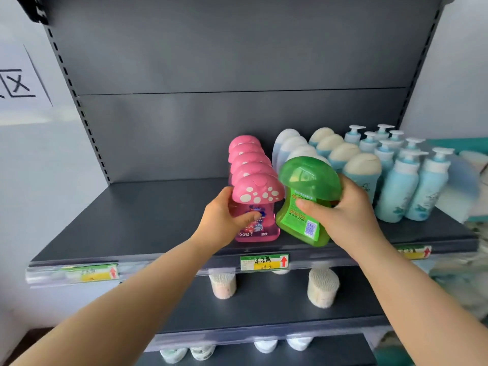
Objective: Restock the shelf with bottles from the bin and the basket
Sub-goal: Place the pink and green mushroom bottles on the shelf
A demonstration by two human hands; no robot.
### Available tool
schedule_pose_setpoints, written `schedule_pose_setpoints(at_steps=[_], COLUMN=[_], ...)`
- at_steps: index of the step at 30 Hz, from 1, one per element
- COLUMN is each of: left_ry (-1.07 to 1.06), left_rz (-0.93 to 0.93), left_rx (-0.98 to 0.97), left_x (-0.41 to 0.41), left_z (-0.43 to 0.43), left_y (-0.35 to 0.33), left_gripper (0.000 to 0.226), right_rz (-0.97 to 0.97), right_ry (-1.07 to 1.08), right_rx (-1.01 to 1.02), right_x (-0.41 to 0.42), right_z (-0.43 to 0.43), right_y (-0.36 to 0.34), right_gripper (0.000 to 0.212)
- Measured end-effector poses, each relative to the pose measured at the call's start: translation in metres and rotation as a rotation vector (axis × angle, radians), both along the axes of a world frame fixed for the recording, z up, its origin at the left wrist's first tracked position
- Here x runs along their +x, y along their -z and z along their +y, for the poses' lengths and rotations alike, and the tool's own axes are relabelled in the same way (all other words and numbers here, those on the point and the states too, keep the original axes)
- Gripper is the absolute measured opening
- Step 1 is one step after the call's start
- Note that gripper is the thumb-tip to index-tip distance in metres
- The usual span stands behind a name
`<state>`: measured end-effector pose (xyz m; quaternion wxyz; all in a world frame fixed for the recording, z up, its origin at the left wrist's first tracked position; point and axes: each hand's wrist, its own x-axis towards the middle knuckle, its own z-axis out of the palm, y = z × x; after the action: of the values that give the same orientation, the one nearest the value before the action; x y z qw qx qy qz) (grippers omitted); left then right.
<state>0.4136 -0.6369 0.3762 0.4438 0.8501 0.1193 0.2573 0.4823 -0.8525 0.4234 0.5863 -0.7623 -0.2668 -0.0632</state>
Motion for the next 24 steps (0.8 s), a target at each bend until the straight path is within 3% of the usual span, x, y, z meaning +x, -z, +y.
schedule_pose_setpoints(at_steps=[6, 10, 13, 15, 17, 20, 24], left_ry=[0.073, 0.079, -0.029, 0.081, 0.247, 0.422, 0.348], left_rz=[-0.017, 0.073, -0.17, -0.337, -0.294, -0.161, -0.219], left_rx=[-0.005, 0.047, 0.165, 0.206, 0.241, 0.008, -0.232], left_x=[0.004, -0.007, -0.04, -0.068, -0.085, -0.096, -0.104], left_z=[-0.005, -0.001, 0.002, -0.002, -0.005, 0.008, 0.04], left_y=[-0.001, -0.011, -0.031, -0.042, -0.044, -0.042, -0.037], left_gripper=[0.058, 0.072, 0.056, 0.047, 0.062, 0.082, 0.059], right_rz=[-0.031, -0.079, -0.122, -0.166, -0.209, -0.199, -0.098], right_ry=[0.088, 0.16, 0.18, 0.189, 0.207, 0.152, -0.198], right_rx=[-0.006, -0.048, -0.045, -0.051, -0.045, -0.031, -0.103], right_x=[-0.022, -0.04, -0.057, -0.07, -0.079, -0.091, -0.103], right_z=[0.004, 0.004, 0.01, 0.027, 0.052, 0.093, 0.131], right_y=[-0.007, -0.02, -0.036, -0.045, -0.052, -0.058, -0.053], right_gripper=[0.032, 0.031, 0.035, 0.039, 0.043, 0.053, 0.07])
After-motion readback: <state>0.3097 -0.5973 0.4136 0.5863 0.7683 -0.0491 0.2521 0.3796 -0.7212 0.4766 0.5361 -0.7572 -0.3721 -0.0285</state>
